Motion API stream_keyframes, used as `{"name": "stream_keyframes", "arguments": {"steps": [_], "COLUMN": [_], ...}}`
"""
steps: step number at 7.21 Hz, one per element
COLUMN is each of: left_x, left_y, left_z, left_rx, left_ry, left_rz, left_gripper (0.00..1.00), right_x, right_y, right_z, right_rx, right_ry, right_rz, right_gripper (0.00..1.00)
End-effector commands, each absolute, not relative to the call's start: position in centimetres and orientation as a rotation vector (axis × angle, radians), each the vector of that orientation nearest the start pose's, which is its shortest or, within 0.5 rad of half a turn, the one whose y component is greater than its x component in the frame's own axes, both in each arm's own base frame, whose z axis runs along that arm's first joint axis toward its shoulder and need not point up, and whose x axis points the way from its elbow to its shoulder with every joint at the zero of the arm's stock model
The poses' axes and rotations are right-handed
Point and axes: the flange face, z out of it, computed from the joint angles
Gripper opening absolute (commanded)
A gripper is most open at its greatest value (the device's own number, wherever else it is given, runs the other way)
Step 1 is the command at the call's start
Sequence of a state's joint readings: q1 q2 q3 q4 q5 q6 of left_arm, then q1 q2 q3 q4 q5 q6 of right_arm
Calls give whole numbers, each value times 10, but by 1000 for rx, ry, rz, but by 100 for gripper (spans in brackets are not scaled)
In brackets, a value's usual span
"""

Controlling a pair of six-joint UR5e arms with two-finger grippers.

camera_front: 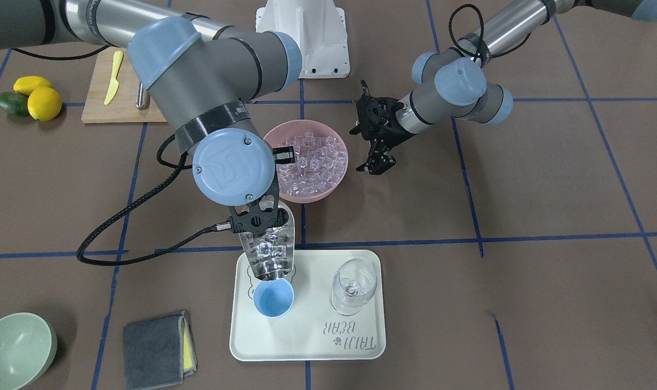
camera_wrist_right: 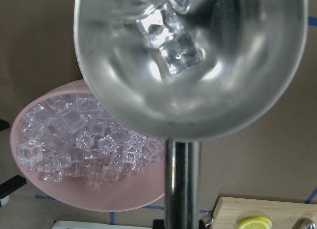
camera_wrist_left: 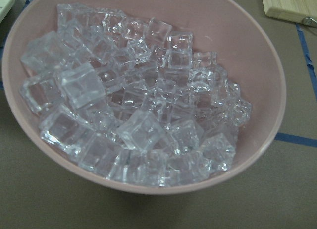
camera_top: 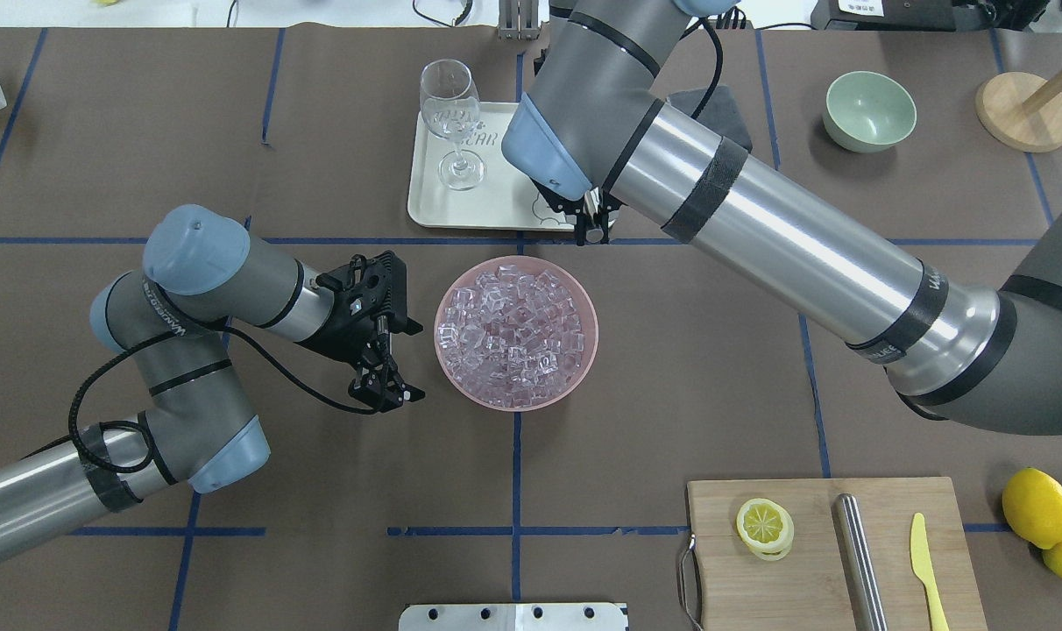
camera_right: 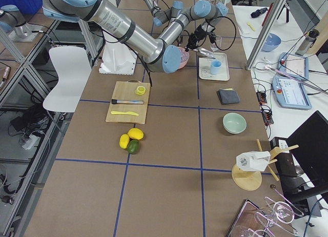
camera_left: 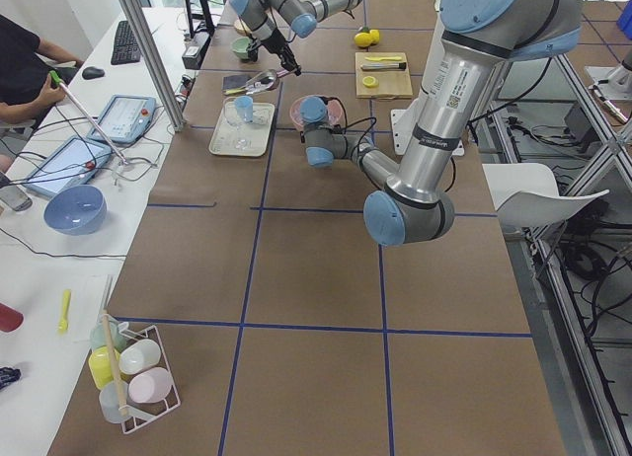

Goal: Put ice in cup with scoop

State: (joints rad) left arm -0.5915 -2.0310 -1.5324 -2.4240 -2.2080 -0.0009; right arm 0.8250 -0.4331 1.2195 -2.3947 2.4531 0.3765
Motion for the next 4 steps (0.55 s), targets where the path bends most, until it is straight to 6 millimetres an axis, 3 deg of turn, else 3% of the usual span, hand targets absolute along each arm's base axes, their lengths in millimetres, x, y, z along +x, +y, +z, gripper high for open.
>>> {"name": "stream_keyframes", "arguments": {"steps": [1, 4], "left_x": [501, 500], "left_y": [-425, -424], "left_z": [310, 308], "left_rx": [891, 888], "left_ry": [1138, 1149], "left_rz": [1223, 1208], "left_gripper": [100, 100], "right_x": [-471, -471], "right_y": [-593, -596], "right_z": [112, 114], "right_rx": [-549, -589], "right_ry": [-706, -701], "right_rz": [-345, -336], "right_gripper": [0, 0]}}
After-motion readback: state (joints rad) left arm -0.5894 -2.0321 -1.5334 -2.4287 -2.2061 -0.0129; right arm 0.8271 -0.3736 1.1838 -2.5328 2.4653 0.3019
